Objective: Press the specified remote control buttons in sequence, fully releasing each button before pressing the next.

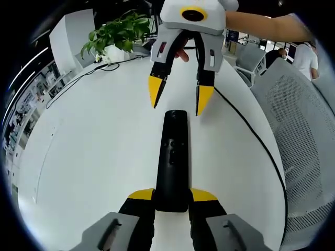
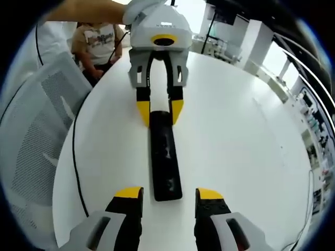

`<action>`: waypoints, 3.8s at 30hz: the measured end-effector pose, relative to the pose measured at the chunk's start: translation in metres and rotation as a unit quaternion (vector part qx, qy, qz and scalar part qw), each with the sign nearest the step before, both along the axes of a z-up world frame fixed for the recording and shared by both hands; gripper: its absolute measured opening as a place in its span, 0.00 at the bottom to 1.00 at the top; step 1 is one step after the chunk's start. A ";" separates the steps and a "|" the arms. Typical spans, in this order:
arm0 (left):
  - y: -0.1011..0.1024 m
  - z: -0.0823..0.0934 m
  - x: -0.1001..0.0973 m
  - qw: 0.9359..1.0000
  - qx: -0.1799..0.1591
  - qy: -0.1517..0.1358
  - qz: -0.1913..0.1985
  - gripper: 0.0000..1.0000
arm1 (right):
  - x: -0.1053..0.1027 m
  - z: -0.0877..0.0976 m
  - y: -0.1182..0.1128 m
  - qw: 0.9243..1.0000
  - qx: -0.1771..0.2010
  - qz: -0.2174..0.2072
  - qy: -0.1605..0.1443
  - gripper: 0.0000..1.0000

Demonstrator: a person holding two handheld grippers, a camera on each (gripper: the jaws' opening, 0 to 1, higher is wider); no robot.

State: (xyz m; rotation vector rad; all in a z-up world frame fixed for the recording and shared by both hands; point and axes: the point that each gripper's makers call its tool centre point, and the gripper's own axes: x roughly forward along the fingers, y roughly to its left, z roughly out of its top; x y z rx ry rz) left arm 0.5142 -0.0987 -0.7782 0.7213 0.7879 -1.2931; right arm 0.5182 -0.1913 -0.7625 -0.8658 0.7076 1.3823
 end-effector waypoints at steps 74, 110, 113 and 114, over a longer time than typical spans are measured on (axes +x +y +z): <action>0.000 0.001 0.000 1.000 -0.020 -0.011 -0.006 0.23 | -0.001 -0.018 0.005 0.999 -0.002 0.012 0.045 0.19; -0.002 0.024 0.030 0.998 -0.021 -0.056 -0.011 0.23 | 0.029 0.009 0.003 1.000 0.013 0.004 -0.013 0.19; -0.003 0.027 0.038 0.998 -0.021 -0.063 -0.015 0.23 | 0.036 0.011 0.003 1.000 0.014 0.001 -0.019 0.19; -0.003 0.028 0.040 0.998 -0.021 -0.065 -0.016 0.23 | 0.040 0.012 0.003 1.000 0.014 0.000 -0.020 0.19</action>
